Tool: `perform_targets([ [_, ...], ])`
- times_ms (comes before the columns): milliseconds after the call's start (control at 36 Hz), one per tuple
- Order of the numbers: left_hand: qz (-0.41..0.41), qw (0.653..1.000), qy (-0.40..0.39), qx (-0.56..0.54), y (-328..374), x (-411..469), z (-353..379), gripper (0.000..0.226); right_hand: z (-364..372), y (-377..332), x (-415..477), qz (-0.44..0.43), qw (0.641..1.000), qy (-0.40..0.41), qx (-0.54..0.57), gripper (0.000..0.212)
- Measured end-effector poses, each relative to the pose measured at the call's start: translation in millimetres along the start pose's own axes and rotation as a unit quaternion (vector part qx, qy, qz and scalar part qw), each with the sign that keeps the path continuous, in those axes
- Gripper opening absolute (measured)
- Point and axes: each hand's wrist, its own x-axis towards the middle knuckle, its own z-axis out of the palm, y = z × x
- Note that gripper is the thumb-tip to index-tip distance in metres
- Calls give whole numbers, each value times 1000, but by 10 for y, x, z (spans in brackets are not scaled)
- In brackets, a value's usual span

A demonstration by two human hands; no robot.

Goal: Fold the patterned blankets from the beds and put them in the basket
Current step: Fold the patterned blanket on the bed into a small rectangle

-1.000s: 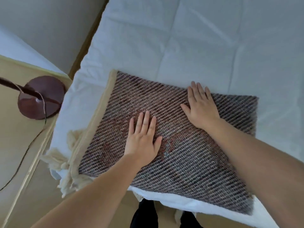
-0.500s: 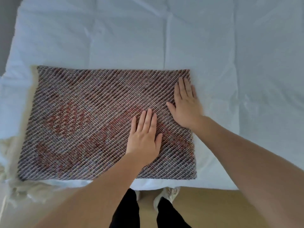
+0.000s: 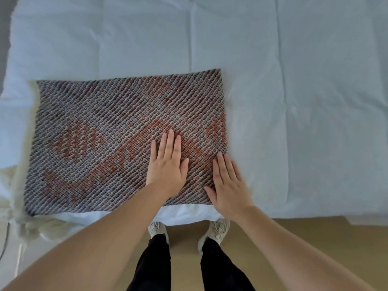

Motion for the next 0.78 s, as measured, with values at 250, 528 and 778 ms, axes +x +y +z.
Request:
perform_targets([
  [250,51,999,-6,-10,110,-122,47,64,-443,124,469,32,984,47,167,67],
  [528,111,993,-32,-29,581,-139,-20,65,-1295,384,1660,99,950,108,277,58],
  [778,71,995,-40,-60,1015,-124,-190,67,-1845,227,1839,22,955,30,294,56],
])
